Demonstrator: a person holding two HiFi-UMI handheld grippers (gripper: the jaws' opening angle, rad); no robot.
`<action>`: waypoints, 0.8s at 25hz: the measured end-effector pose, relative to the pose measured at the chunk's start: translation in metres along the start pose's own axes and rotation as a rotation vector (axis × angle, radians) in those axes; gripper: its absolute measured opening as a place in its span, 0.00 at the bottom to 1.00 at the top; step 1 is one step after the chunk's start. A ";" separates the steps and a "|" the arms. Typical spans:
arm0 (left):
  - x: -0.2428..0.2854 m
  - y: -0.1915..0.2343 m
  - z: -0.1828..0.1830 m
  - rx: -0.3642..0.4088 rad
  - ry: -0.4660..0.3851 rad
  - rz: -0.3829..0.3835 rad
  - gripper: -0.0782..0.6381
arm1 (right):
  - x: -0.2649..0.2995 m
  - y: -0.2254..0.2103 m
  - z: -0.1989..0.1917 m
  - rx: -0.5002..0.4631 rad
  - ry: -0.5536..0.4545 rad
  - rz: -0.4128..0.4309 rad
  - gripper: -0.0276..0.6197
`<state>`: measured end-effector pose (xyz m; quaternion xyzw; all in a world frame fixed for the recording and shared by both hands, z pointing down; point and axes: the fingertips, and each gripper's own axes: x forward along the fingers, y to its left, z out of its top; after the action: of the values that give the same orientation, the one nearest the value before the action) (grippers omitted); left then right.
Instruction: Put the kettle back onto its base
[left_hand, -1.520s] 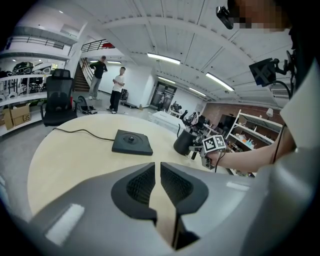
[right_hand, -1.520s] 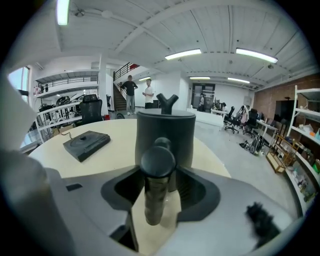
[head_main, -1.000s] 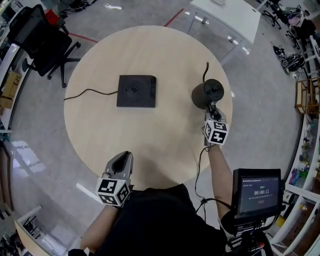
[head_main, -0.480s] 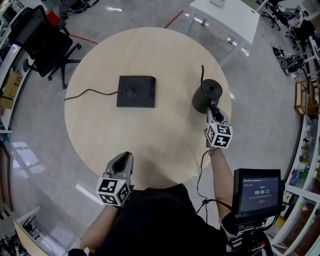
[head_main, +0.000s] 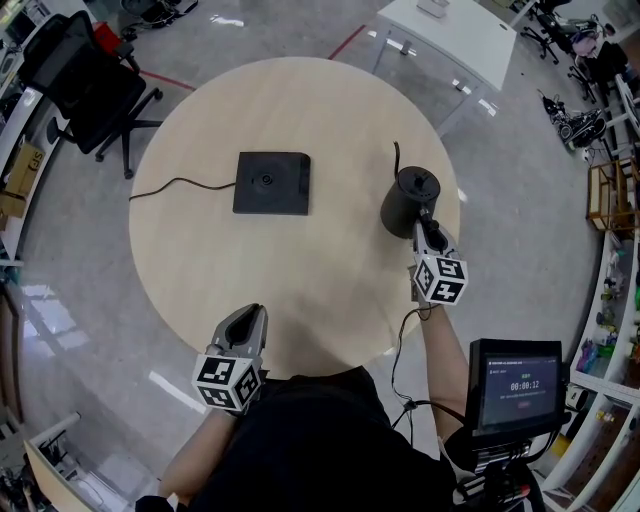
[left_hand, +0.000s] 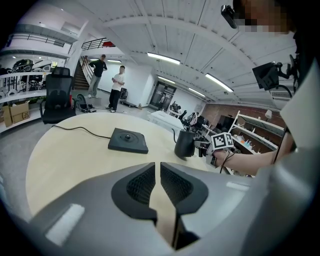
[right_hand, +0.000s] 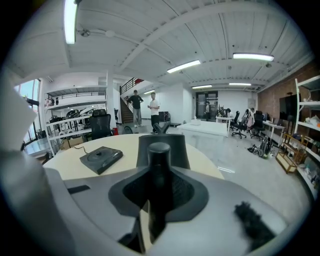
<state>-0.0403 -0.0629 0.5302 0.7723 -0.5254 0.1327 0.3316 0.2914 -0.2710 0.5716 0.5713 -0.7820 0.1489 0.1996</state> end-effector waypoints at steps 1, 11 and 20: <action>0.001 0.000 0.000 0.000 -0.001 -0.001 0.16 | -0.001 0.001 0.002 0.004 -0.007 0.002 0.15; 0.008 -0.002 -0.003 -0.010 -0.004 -0.014 0.16 | -0.006 0.011 0.005 -0.013 -0.020 0.042 0.14; 0.015 0.005 0.001 -0.021 -0.029 -0.021 0.16 | -0.010 0.040 0.037 -0.039 -0.079 0.148 0.14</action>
<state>-0.0384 -0.0755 0.5398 0.7762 -0.5232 0.1125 0.3332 0.2509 -0.2674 0.5343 0.5135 -0.8321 0.1255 0.1681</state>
